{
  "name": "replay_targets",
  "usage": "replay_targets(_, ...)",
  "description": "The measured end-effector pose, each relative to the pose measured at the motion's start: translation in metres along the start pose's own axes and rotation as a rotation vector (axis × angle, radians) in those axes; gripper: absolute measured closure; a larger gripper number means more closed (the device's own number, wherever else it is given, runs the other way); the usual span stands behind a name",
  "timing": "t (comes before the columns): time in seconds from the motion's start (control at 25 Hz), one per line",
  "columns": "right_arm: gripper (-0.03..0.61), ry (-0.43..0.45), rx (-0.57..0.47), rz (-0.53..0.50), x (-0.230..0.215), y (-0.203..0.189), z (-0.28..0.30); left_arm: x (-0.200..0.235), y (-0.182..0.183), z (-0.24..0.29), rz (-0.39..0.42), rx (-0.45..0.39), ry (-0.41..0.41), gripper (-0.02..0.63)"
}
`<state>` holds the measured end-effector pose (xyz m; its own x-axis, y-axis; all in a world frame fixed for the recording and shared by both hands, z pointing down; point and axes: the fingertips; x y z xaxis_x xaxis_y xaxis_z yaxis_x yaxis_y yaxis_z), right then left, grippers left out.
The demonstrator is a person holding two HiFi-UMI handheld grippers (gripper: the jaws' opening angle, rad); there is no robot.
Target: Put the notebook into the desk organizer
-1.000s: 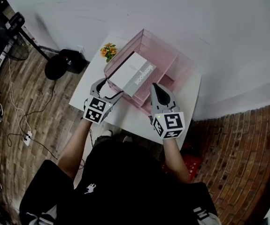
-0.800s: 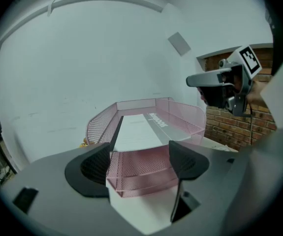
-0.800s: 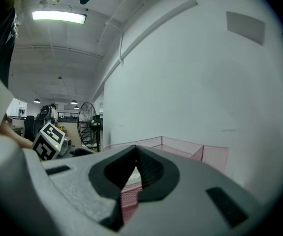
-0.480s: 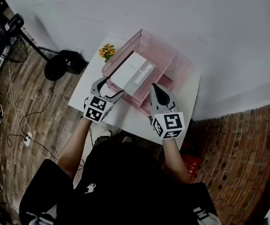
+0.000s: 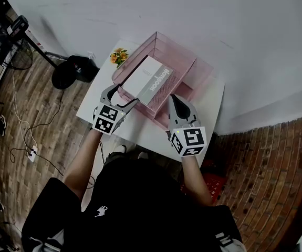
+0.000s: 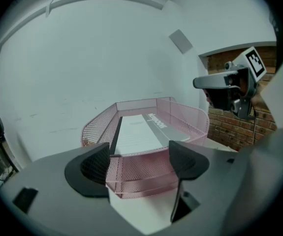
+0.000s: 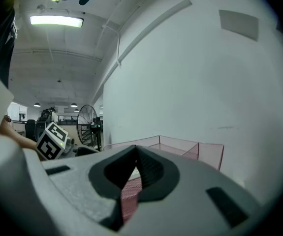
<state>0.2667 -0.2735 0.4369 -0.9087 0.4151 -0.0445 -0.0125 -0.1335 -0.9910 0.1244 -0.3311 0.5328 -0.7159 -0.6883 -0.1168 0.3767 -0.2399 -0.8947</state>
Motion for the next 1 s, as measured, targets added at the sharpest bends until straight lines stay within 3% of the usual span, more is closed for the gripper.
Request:
replay_targets(0.36, 0.575, 0.046, -0.004, 0.017, 0.009, -0.010, -0.004, -0.002, -0.006, -0.024, -0.044, -0.007, 0.065, 0.255)
replay_targets(0.68, 0.575, 0.049, -0.011, -0.002, 0.048, -0.006, -0.006, 0.020, -0.009, -0.068, -0.111, -0.080, 0.115, 0.441)
replay_targets(1.0, 0.575, -0.050, -0.014, -0.041, 0.101, -0.002, -0.018, 0.044, -0.021, -0.116, -0.128, -0.151, 0.046, 0.605)
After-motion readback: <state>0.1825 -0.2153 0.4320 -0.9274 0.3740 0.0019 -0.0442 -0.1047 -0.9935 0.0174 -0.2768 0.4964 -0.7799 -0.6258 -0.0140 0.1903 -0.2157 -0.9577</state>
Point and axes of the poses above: the fingertips, and each gripper's own axes: z forward along the fingers, x to its left, y out of its top, and after that the axes turned 2 degrees about y, right-handed
